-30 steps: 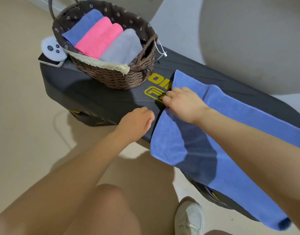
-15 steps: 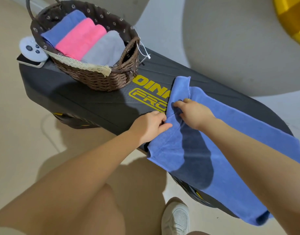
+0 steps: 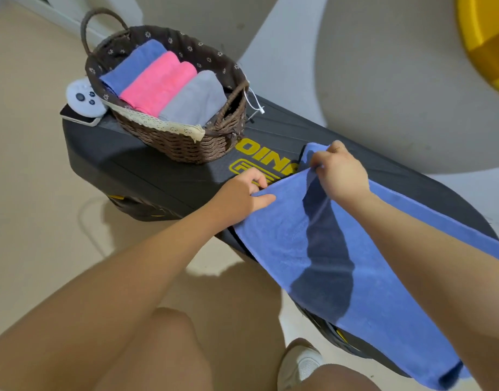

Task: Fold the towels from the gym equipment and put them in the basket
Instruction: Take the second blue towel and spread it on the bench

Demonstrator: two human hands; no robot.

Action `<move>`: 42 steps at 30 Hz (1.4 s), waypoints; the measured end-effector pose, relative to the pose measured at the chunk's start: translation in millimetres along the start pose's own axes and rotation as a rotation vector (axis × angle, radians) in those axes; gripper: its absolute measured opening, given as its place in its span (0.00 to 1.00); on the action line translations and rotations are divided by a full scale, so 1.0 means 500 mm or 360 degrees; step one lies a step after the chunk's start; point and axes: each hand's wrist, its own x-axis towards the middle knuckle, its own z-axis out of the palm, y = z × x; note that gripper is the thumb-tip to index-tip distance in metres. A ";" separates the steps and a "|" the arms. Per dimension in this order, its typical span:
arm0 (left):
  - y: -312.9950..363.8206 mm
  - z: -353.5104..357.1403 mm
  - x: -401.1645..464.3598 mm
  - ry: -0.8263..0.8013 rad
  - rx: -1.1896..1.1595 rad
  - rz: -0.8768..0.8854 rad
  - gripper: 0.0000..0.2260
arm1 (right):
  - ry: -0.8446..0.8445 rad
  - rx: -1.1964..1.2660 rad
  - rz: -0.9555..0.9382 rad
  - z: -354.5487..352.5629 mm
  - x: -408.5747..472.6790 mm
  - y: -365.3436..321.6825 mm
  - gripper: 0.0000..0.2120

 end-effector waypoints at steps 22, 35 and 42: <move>0.042 0.060 0.007 -0.0098 0.1146 0.0370 0.10 | -0.0318 0.0412 0.0196 0.011 -0.115 0.058 0.29; 0.209 0.483 0.131 -0.0576 0.1291 0.1139 0.11 | 0.0328 0.0526 0.1364 -0.001 -0.428 0.483 0.16; 0.256 0.564 0.210 -0.0272 0.1756 0.0878 0.12 | 0.0521 0.0651 0.1490 0.021 -0.385 0.565 0.13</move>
